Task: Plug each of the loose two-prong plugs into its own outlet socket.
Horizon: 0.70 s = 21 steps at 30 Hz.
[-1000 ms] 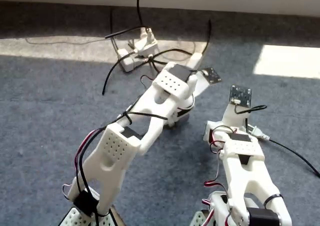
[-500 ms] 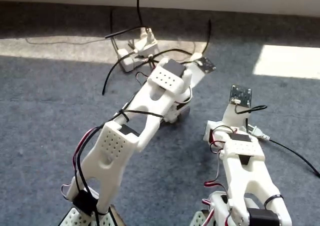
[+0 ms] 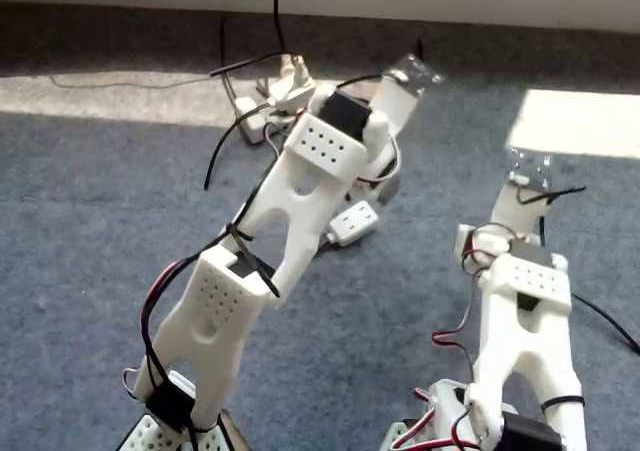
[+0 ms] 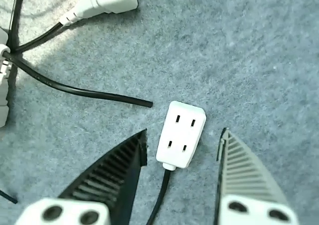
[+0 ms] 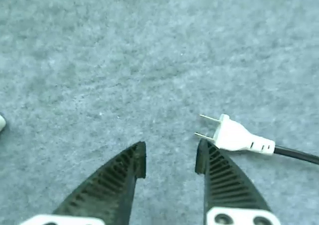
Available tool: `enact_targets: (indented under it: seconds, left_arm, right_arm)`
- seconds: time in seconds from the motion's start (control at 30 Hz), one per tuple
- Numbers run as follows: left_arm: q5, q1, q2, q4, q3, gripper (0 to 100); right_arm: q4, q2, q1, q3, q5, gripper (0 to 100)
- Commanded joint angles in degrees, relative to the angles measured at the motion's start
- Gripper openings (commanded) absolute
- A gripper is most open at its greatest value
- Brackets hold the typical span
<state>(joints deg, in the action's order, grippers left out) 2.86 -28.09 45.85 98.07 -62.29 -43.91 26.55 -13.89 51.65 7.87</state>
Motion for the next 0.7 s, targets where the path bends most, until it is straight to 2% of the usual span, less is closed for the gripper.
enact_targets:
  seconds: [0.0, 0.1, 0.2, 0.37, 0.67]
  left_arm:
    - [-7.82, 0.48, -2.95, 0.26, -1.98, 23]
    - [-16.97, 1.63, 0.22, 0.35, -1.89, 23]
    - [-21.80, 2.95, 4.18, 0.35, -2.33, 23]
    - [-22.07, 3.65, 5.67, 0.35, -2.33, 23]
    - [-21.98, 5.76, 6.73, -0.09, -1.98, 23]
  right_arm:
    - [-11.74, 0.84, -3.30, -14.64, 5.54, 17.7]
    - [-22.02, -2.77, -5.58, -25.10, 11.16, 17.7]
    - [-30.02, -11.21, -7.43, -34.33, 22.77, 17.7]
    - [-40.22, -28.88, -9.36, -49.80, 40.53, 17.7]
    - [-43.65, -55.60, -11.65, -75.65, 57.76, 17.7]
